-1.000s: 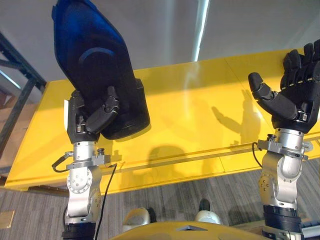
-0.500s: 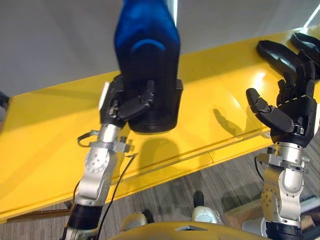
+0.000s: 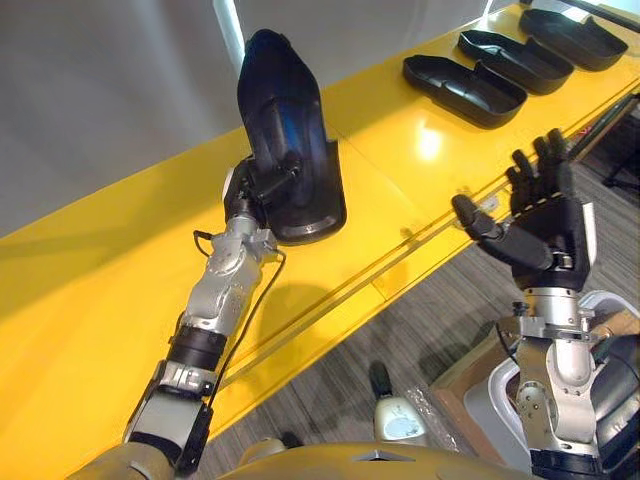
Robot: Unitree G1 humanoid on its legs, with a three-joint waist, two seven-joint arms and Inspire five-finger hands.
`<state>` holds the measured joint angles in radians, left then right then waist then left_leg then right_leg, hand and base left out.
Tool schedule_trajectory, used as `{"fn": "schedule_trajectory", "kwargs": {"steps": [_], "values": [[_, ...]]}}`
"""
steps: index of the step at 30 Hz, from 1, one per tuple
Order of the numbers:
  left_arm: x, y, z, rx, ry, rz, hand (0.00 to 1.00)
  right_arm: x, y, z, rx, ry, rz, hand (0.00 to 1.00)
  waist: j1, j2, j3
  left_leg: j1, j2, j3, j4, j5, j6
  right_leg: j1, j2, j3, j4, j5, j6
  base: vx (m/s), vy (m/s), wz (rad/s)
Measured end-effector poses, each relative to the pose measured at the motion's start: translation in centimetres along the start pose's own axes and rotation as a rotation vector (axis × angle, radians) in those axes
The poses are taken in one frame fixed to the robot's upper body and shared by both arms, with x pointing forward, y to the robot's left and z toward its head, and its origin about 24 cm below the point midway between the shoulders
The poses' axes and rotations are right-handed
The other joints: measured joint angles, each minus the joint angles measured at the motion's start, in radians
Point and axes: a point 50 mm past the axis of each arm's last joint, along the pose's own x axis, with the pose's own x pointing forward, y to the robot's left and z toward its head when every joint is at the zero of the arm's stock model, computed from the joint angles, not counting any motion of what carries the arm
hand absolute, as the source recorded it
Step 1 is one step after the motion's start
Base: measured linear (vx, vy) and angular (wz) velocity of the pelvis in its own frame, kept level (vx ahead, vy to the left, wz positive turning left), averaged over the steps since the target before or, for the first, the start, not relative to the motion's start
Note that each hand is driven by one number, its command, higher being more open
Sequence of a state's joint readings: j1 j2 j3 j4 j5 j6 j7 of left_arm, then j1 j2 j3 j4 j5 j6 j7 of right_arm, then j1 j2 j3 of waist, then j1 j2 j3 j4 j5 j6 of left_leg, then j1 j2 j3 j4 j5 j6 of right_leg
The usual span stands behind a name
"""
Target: Walk over and take three plastic housings, then place them on the shelf
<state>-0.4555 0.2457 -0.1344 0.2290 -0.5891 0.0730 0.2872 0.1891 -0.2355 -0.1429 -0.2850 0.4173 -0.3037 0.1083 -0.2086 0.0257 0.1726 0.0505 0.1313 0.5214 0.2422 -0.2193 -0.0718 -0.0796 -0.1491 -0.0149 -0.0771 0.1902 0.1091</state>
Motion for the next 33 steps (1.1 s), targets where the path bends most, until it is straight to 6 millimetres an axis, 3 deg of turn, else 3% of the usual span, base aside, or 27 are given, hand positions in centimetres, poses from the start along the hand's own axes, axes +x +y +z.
{"fn": "schedule_trajectory", "kwargs": {"steps": [11,12,33], "values": [[1.7,-0.2,0.1,-0.022,0.075,0.048,0.0,-0.4,1.8,-0.9,0.049,0.047,0.085,1.0,-0.014,-0.012,0.026,-0.007,0.023,0.031,0.036,-0.016,-0.011,-0.014,0.021,0.031,-0.001,0.01,-0.006,-0.07,-0.035,-0.09],[1.8,-0.3,0.2,-0.022,0.072,0.044,1.0,-0.4,1.8,-1.0,0.049,0.049,0.084,1.0,-0.013,-0.011,0.026,-0.007,0.023,0.032,0.036,-0.016,-0.011,-0.014,0.022,0.031,-0.001,0.01,-0.006,-0.04,-0.024,-0.06],[3.0,-2.0,0.5,0.028,0.056,0.121,1.0,-0.6,3.0,-1.9,0.118,0.085,0.112,1.0,-0.013,-0.035,0.069,-0.015,0.037,0.014,0.055,-0.019,-0.015,-0.007,0.021,0.014,-0.001,0.002,-0.017,-0.05,-0.017,0.01]]}}
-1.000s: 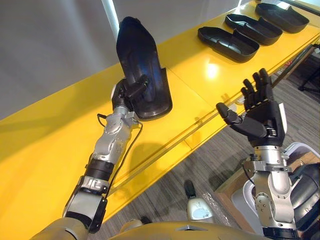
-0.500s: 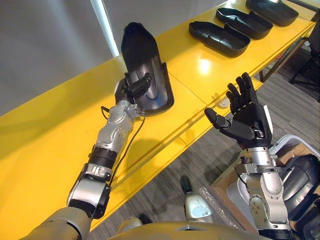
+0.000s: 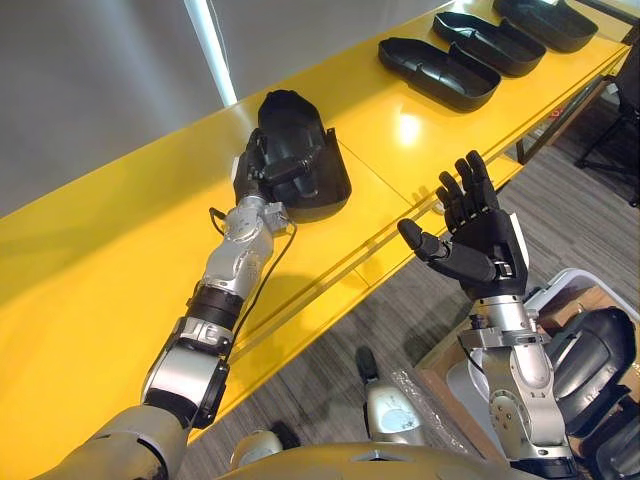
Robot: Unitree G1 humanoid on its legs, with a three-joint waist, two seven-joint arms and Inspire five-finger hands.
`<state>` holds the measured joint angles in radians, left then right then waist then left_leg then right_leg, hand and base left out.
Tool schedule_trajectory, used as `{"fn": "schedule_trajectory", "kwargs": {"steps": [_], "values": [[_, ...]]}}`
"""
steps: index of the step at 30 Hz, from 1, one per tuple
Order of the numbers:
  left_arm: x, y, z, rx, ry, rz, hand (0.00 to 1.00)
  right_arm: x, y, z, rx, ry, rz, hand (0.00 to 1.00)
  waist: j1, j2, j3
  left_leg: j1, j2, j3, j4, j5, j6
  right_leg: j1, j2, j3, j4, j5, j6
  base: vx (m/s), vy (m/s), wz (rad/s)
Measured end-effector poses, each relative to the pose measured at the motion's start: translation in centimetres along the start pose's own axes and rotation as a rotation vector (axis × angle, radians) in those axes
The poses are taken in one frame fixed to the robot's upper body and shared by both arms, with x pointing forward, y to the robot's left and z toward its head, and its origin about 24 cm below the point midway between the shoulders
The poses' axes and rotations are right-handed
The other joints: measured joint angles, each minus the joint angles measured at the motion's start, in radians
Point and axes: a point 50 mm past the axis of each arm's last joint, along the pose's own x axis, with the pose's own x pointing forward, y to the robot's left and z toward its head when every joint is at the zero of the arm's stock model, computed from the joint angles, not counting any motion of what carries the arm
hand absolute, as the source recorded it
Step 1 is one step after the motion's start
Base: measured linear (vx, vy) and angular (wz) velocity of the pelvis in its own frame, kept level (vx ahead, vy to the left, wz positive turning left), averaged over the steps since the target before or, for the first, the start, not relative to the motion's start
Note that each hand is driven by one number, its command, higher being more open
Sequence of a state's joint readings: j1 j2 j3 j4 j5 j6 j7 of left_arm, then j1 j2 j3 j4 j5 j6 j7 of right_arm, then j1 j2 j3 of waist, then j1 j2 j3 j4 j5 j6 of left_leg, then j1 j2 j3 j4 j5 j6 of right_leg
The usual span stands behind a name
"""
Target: Walk over and take three plastic housings, then place them on the shelf
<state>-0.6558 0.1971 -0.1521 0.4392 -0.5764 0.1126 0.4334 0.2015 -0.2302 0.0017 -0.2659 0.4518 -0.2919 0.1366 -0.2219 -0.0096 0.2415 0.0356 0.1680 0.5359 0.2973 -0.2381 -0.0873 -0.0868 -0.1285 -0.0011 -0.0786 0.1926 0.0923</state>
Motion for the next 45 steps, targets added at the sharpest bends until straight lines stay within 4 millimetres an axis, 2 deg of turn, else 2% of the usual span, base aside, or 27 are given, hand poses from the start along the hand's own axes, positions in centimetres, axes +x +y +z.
{"fn": "schedule_trajectory", "kwargs": {"steps": [4,11,18,20,27,30,34,40,45], "values": [[0.3,-0.7,0.5,-0.026,-0.022,0.03,1.0,-0.2,0.0,-0.9,0.009,0.039,-0.003,1.0,-0.002,-0.007,0.01,-0.013,0.001,-0.015,0.012,0.0,0.001,0.0,-0.007,-0.015,0.0,0.0,0.0,-0.04,-0.005,0.09],[0.3,-0.8,0.7,-0.063,-0.059,0.101,1.0,-0.3,0.4,-1.4,0.019,0.057,0.01,1.0,-0.002,-0.009,0.013,-0.015,0.001,-0.02,0.011,0.0,0.001,0.002,-0.008,-0.023,0.0,-0.001,-0.002,-0.01,0.0,0.0],[0.3,-0.3,0.9,0.008,-0.078,0.156,1.0,-0.3,0.5,-1.6,0.023,0.062,0.0,1.0,-0.001,-0.009,0.014,-0.012,0.001,-0.032,0.009,0.003,0.004,0.013,0.002,-0.036,0.0,0.006,0.008,-0.01,-0.01,0.03],[0.3,-0.2,0.9,0.089,-0.084,0.185,1.0,-0.3,0.5,-1.6,0.023,0.062,0.0,1.0,-0.001,-0.009,0.013,-0.009,0.001,-0.04,0.003,0.009,0.004,0.02,0.003,-0.046,0.0,0.006,0.008,-0.03,-0.024,0.1],[0.5,3.4,1.5,0.255,-0.101,0.334,1.0,-0.3,0.9,-1.8,0.034,0.071,0.0,1.0,0.013,-0.007,0.011,-0.008,0.0,-0.059,-0.029,0.04,-0.002,0.022,0.006,-0.066,0.0,0.006,0.008,-0.04,-0.04,0.09],[0.5,3.6,1.4,0.313,-0.097,0.305,1.0,-0.3,0.9,-1.8,0.037,0.071,-0.002,1.0,0.025,-0.004,0.008,-0.009,0.001,-0.064,-0.032,0.046,-0.003,0.023,0.008,-0.072,0.0,0.006,0.008,-0.04,-0.03,0.04],[0.5,3.8,1.5,0.41,-0.085,0.287,1.0,-0.3,1.0,-1.8,0.042,0.073,0.006,1.0,0.024,0.004,0.001,-0.008,0.0,-0.065,-0.039,0.052,-0.004,0.021,0.009,-0.073,0.0,0.006,0.008,-0.04,-0.02,0.01],[0.6,4.4,1.4,0.412,-0.062,0.248,1.0,-0.3,0.9,-1.8,0.034,0.075,0.024,1.0,0.024,0.016,-0.006,-0.008,0.0,-0.065,-0.042,0.054,-0.004,0.021,0.009,-0.074,0.0,0.007,0.009,-0.02,-0.004,0.0],[0.2,5.4,0.4,0.289,-0.028,0.187,1.0,-0.3,0.9,-1.8,0.033,0.075,0.031,1.0,0.025,0.027,-0.029,-0.008,0.0,-0.066,-0.045,0.055,-0.004,0.021,0.008,-0.074,0.0,0.008,0.01,-0.02,-0.004,0.0]]}}
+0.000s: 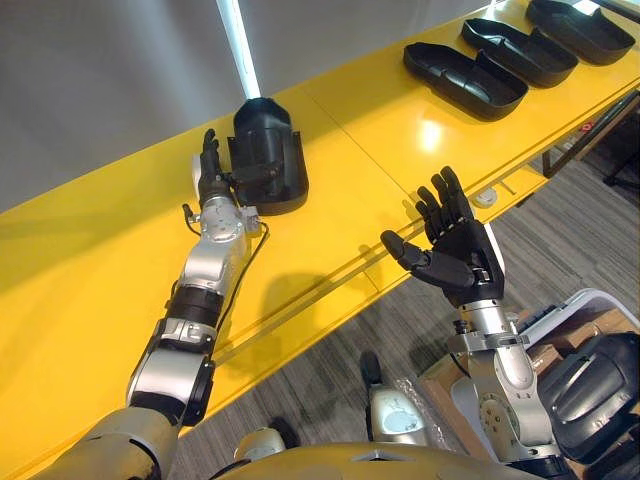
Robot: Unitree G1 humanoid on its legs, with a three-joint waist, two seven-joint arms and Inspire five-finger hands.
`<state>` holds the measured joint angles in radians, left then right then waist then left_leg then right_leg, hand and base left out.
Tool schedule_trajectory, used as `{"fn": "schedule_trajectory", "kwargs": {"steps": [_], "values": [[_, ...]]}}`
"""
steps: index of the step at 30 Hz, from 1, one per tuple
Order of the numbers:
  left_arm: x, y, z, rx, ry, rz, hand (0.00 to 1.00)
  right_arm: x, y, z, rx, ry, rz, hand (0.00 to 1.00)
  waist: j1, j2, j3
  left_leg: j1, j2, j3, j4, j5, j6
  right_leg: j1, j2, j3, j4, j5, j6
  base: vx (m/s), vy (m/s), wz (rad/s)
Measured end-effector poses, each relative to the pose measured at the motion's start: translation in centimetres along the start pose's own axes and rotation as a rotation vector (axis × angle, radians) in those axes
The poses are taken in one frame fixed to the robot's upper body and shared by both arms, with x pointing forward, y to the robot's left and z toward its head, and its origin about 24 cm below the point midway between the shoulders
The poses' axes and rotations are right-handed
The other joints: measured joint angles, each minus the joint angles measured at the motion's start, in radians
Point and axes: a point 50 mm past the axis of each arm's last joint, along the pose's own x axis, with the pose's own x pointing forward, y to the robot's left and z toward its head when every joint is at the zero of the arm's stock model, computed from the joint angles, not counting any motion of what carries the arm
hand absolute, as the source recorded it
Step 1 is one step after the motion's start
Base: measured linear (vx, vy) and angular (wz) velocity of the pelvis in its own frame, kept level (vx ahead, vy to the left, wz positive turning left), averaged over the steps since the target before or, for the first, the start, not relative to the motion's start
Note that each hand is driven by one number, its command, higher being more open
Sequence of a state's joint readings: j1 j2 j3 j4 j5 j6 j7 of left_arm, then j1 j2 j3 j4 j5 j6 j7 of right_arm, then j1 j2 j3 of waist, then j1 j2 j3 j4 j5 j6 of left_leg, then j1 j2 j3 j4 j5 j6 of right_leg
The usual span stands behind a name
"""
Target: Walk over and take three plastic housings, then place them on the shelf
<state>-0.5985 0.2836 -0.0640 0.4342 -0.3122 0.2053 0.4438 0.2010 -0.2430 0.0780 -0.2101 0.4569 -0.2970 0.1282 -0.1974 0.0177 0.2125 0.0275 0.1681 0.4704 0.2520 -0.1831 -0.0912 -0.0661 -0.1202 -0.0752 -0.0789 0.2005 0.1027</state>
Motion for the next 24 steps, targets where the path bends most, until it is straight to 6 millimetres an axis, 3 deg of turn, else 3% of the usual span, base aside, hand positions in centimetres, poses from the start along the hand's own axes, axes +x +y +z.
{"fn": "schedule_trajectory", "kwargs": {"steps": [8,12,19,24], "values": [[-1.8,0.0,-1.5,-0.135,0.001,-0.124,1.0,0.0,0.1,0.0,-0.005,0.002,0.013,1.0,0.007,0.004,-0.015,0.002,-0.001,-0.01,-0.014,0.01,0.0,0.003,-0.003,-0.01,0.0,0.0,0.0,-0.02,-0.008,0.03],[-3.3,-0.9,-2.1,-0.296,0.014,-0.245,1.0,0.0,0.2,-0.1,-0.008,0.004,0.015,1.0,0.022,0.01,-0.019,0.001,-0.002,-0.015,-0.017,0.015,-0.001,0.004,-0.004,-0.017,0.0,0.0,0.0,-0.04,-0.014,0.04],[-5.0,-1.2,-3.2,-0.347,0.015,-0.237,1.0,0.1,0.9,-0.2,-0.001,0.0,0.029,1.0,0.037,0.011,-0.034,0.002,-0.004,-0.027,-0.026,0.022,-0.001,0.008,-0.005,-0.032,0.0,0.0,0.0,-0.03,-0.01,0.04],[-5.8,-1.8,-3.8,-0.371,0.059,-0.265,1.0,1.5,2.3,0.1,0.013,-0.037,0.079,1.0,0.06,0.01,-0.042,0.013,-0.007,-0.039,-0.029,0.025,0.001,0.026,-0.008,-0.05,-0.001,-0.001,0.001,-0.03,-0.003,0.06]]}}
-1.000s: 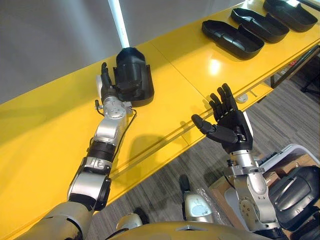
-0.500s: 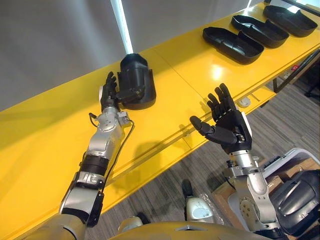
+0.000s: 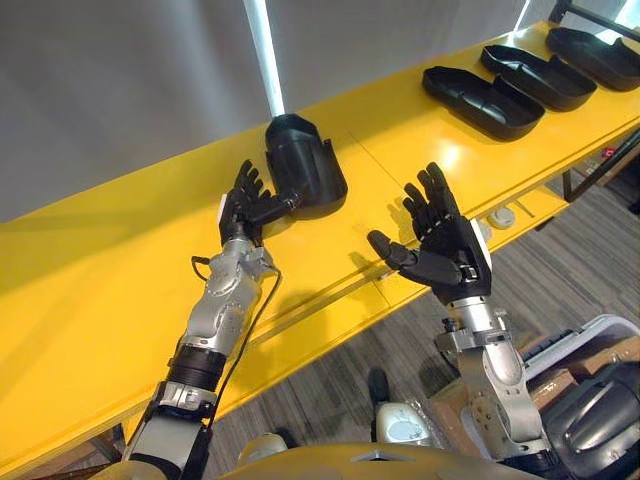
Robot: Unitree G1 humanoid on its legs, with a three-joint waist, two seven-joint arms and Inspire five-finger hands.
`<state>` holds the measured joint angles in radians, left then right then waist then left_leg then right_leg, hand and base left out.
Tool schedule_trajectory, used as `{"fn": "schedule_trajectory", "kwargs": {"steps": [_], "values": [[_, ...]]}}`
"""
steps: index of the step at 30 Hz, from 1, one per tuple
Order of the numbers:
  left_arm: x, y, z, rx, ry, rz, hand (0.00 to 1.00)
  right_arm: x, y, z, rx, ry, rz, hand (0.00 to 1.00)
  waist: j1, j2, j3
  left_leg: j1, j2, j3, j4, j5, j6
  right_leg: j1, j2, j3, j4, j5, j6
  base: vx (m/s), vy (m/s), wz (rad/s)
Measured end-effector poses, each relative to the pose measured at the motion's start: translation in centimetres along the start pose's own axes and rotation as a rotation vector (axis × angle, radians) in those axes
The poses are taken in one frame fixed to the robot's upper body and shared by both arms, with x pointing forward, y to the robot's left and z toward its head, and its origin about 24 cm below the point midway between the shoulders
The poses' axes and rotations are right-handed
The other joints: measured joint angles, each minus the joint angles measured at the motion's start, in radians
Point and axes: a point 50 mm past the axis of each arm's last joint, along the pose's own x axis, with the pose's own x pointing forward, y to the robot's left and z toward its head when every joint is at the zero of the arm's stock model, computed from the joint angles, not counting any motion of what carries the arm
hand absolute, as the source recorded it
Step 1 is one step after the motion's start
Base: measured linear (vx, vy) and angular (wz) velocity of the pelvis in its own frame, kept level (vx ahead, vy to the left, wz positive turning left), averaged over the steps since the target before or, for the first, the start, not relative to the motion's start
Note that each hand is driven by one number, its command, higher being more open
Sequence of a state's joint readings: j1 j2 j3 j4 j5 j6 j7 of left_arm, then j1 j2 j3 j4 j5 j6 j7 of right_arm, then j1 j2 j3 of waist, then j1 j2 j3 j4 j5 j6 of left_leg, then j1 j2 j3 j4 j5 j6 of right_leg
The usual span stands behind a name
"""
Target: Walk over and take three plastic housings, then place them on the shelf
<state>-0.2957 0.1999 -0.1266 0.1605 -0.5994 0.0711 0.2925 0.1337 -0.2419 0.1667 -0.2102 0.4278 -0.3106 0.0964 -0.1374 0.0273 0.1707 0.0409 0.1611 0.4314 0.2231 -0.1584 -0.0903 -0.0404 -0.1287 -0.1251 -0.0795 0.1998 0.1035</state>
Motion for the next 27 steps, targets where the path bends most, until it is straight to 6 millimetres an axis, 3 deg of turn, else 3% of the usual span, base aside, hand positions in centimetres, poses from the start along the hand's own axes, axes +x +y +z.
{"fn": "schedule_trajectory", "kwargs": {"steps": [6,13,17,22,27], "values": [[-0.9,-0.7,-0.8,0.003,0.043,-0.015,1.0,2.9,2.6,0.9,-0.003,-0.074,0.144,1.0,0.042,-0.002,-0.003,0.0,-0.014,-0.037,-0.019,0.019,0.004,0.016,-0.013,-0.039,-0.005,-0.004,-0.004,-0.06,-0.011,0.18],[-2.9,1.0,-1.3,0.059,0.018,0.118,1.0,5.3,5.0,0.6,0.021,-0.048,0.287,1.0,0.083,-0.001,-0.008,-0.004,-0.014,-0.103,-0.028,0.045,-0.003,0.048,-0.01,-0.112,-0.005,-0.015,-0.021,-0.01,-0.03,0.25],[-5.0,2.0,-0.5,0.025,-0.101,0.19,1.0,5.1,7.0,-0.5,0.047,0.031,0.368,1.0,0.112,-0.002,-0.008,-0.007,-0.013,-0.134,-0.039,0.056,-0.007,0.061,-0.007,-0.145,-0.005,-0.022,-0.03,-0.01,-0.028,0.23],[-7.5,1.8,2.5,0.042,-0.359,0.16,1.0,4.8,8.6,-3.4,0.069,0.192,0.381,1.0,0.164,-0.004,-0.009,-0.019,-0.019,-0.178,-0.056,0.078,-0.009,0.071,-0.011,-0.191,-0.005,-0.028,-0.037,-0.03,-0.013,0.25],[-8.9,2.1,3.4,0.048,-0.461,0.14,1.0,4.5,8.6,-4.8,0.054,0.271,0.332,1.0,0.165,-0.004,-0.009,-0.017,-0.024,-0.197,-0.093,0.1,-0.021,0.075,-0.011,-0.221,-0.005,-0.046,-0.045,-0.03,-0.011,0.18]]}}
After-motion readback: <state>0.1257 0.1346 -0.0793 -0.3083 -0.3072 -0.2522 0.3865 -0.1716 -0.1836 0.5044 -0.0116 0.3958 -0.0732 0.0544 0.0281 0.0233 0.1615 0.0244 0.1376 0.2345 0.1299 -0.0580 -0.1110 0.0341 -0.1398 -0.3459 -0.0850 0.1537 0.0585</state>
